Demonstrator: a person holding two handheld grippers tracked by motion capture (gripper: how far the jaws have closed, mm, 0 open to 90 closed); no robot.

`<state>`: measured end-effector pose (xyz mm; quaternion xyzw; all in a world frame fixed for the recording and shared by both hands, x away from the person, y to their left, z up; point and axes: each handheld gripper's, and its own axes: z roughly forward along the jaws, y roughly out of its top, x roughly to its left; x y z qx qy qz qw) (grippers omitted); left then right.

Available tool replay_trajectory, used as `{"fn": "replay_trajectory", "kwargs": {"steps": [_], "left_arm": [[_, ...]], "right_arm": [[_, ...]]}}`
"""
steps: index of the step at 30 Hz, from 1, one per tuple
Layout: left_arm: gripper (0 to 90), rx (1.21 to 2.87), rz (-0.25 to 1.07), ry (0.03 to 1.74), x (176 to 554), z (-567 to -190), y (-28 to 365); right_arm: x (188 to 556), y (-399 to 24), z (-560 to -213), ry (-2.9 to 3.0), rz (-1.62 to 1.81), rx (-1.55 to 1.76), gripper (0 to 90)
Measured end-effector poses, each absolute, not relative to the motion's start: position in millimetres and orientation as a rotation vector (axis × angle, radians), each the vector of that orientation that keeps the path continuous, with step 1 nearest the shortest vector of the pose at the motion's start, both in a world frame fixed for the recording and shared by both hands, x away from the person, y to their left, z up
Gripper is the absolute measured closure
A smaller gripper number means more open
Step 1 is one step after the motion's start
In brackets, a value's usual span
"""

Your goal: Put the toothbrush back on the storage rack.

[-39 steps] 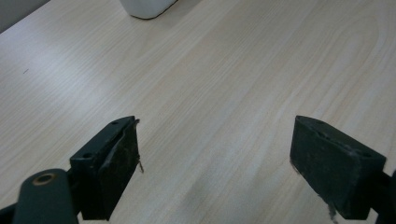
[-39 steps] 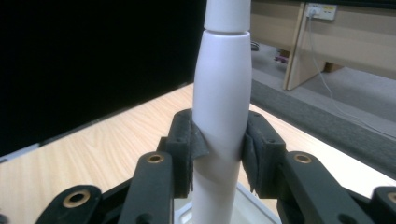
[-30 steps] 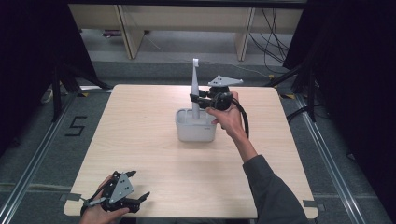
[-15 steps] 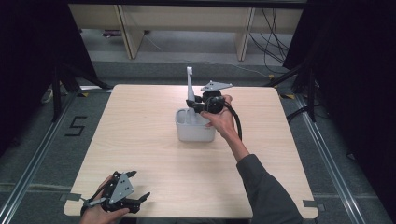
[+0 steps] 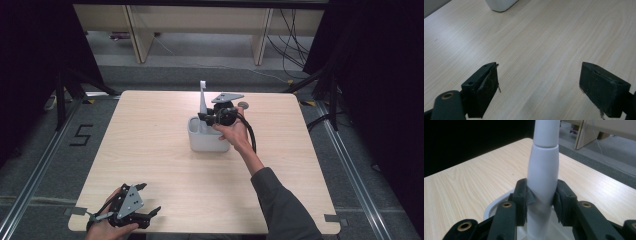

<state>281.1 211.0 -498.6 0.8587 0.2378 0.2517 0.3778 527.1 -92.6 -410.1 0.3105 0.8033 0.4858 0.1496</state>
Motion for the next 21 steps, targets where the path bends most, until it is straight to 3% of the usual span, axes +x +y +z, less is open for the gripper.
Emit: {"fn": "replay_trajectory", "kwargs": {"steps": [21], "left_arm": [[15.1,2.207,0.647,0.596,281.0,-499.4,210.0]], "right_arm": [[525.5,-93.1,-411.2,2.291,1.425,0.876,71.5]]}}
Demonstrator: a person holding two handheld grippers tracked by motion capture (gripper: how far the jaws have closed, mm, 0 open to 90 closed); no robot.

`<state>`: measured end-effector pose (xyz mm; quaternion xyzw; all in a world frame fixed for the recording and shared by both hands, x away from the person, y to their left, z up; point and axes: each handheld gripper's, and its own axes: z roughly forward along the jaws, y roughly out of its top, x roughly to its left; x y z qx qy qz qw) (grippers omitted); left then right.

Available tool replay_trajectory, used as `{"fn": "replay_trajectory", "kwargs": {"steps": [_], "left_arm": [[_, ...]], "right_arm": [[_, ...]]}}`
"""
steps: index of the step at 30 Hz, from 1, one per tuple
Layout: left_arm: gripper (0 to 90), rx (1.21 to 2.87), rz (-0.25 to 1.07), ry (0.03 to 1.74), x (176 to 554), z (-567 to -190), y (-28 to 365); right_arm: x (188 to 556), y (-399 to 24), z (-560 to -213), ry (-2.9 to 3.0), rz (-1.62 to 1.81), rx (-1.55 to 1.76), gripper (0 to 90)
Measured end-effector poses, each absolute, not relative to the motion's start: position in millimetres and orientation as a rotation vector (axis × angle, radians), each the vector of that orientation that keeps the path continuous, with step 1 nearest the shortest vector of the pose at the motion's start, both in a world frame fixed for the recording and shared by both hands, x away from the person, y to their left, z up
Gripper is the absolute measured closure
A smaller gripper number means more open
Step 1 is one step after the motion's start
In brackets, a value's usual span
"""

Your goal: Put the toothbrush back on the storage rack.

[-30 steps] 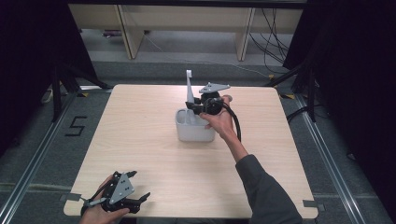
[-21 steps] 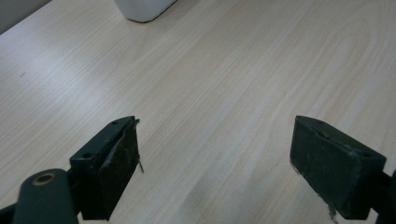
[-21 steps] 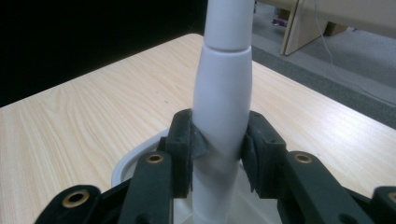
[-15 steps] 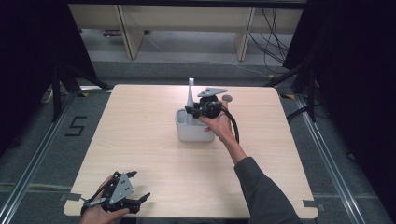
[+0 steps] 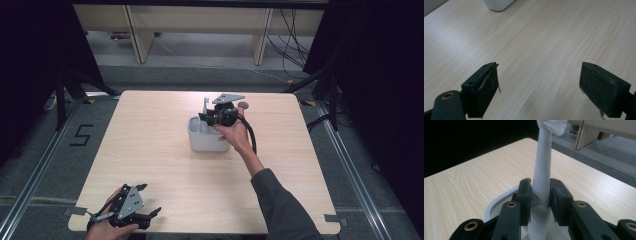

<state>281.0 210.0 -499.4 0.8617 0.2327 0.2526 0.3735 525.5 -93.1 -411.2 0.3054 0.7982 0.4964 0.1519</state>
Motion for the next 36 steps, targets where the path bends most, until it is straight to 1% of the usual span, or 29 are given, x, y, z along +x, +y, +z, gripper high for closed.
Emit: {"fn": "replay_trajectory", "kwargs": {"steps": [5,8,9,10,11,12,13,16,20,32,35,36], "left_arm": [[15.1,2.201,0.644,0.599,281,-500,210],[15.0,2.207,0.645,0.599,281,-499,210],[15.0,2.206,0.644,0.601,281,-499,210],[15.1,2.204,0.642,0.601,281,-499,210],[15.1,2.204,0.642,0.601,281,-499,210],[15.1,2.205,0.642,0.600,281,-499,210],[15.1,2.204,0.642,0.600,281,-499,210],[15.0,2.206,0.646,0.601,281,-499,210],[15.0,2.203,0.640,0.598,281,-500,210],[15.0,2.207,0.646,0.603,281,-499,210],[15.0,2.202,0.643,0.603,281,-499,210],[15.0,2.203,0.645,0.603,281,-499,210]], "right_arm": [[525,-93,-411,2.311,1.418,0.882,70.9],[525,-93,-412,2.318,1.397,0.893,62.9],[525,-93,-412,2.318,1.397,0.893,62.9],[523,-93,-413,2.316,1.389,0.919,57.5],[523,-93,-413,2.316,1.389,0.919,57.5],[523,-93,-413,2.309,1.391,0.906,52.4],[523,-93,-413,2.309,1.391,0.906,52.4],[522,-95,-411,2.291,1.414,0.885,45.7],[518,-98,-408,2.283,1.412,0.904,43.1],[515,-101,-404,2.282,1.412,0.876,42.2],[515,-101,-404,2.282,1.413,0.883,40.6],[513,-102,-403,2.267,1.405,0.890,38.8]]}}
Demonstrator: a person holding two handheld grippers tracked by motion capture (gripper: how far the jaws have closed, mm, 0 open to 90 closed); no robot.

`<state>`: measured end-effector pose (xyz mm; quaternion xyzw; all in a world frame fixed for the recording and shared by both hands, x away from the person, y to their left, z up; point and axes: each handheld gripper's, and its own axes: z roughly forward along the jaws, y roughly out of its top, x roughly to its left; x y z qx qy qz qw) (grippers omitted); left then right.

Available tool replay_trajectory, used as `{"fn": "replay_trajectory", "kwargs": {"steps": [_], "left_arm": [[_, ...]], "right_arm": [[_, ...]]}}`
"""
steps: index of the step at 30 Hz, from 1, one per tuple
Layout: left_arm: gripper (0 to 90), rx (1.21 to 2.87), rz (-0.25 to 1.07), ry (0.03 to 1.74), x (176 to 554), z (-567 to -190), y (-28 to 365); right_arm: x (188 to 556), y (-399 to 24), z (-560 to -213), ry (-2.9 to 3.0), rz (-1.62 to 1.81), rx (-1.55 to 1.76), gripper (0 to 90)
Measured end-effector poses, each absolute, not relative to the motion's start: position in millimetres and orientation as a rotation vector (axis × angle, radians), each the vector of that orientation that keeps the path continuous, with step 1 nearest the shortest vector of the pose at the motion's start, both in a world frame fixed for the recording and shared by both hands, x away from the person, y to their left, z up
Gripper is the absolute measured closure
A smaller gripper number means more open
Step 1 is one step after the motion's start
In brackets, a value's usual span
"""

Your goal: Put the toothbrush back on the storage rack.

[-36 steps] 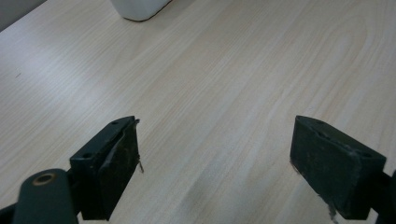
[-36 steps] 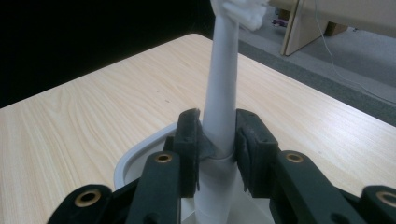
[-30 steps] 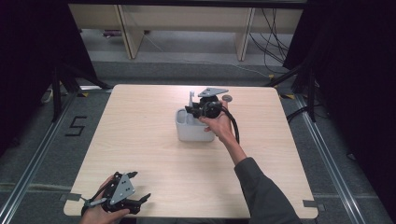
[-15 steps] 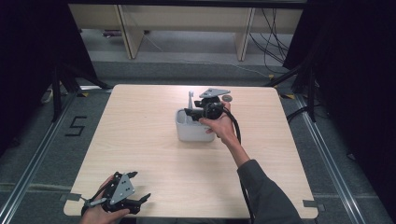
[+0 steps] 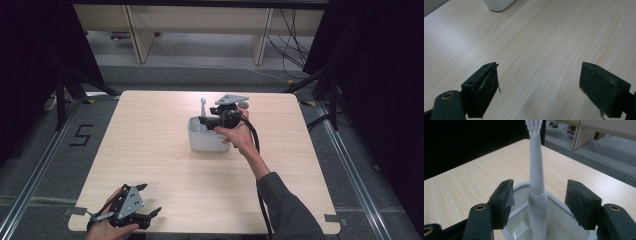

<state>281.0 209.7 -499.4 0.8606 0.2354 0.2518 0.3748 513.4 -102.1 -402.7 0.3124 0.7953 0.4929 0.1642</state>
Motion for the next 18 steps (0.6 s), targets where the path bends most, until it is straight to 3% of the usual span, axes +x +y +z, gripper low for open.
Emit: {"fn": "replay_trajectory", "kwargs": {"steps": [18], "left_arm": [[15.0,2.201,0.642,0.605,280.8,-499.5,209.8]], "right_arm": [[505.2,-107.1,-398.8,2.248,1.423,0.884,35.9]]}}
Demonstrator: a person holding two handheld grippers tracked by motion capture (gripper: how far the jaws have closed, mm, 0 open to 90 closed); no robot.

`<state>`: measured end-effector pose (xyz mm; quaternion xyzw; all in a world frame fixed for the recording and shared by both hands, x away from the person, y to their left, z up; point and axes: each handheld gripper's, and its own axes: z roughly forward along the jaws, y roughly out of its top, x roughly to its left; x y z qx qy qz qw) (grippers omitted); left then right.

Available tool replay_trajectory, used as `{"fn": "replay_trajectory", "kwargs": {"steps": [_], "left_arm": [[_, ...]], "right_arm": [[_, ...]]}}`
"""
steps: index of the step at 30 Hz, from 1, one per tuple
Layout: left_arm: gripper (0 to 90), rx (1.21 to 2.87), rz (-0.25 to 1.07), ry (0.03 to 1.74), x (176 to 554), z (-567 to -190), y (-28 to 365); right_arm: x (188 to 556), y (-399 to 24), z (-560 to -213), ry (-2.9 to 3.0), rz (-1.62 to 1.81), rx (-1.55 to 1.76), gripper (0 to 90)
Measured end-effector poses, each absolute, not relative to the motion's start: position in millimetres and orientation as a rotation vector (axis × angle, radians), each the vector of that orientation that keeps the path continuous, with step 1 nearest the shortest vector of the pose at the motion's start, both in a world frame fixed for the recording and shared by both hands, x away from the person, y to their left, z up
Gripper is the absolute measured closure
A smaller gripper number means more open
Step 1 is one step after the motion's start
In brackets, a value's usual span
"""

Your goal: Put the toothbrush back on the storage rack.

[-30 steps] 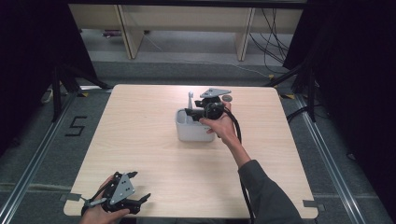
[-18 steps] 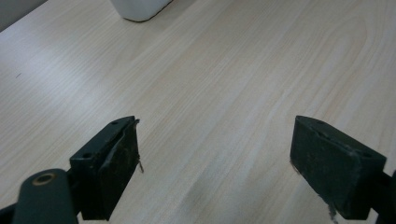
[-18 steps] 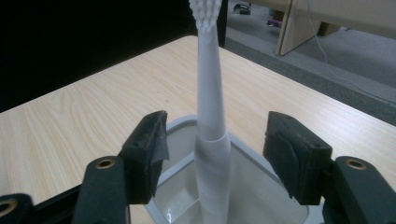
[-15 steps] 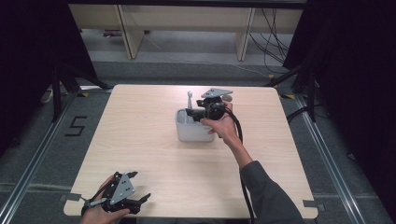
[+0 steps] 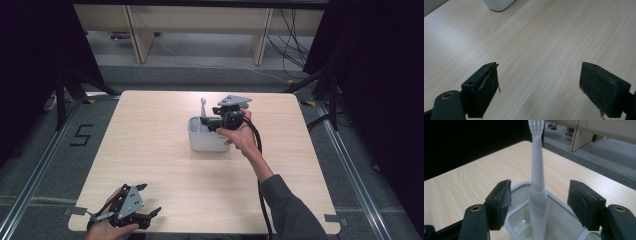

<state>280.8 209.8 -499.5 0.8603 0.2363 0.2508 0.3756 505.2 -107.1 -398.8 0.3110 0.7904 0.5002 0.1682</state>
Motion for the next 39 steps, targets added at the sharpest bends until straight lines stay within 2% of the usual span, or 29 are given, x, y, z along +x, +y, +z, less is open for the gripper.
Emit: {"fn": "replay_trajectory", "kwargs": {"steps": [39], "left_arm": [[15.0,2.188,0.642,0.622,280,-500,210]], "right_arm": [[477,-136,-402,2.273,1.381,0.895,31.5]]}}
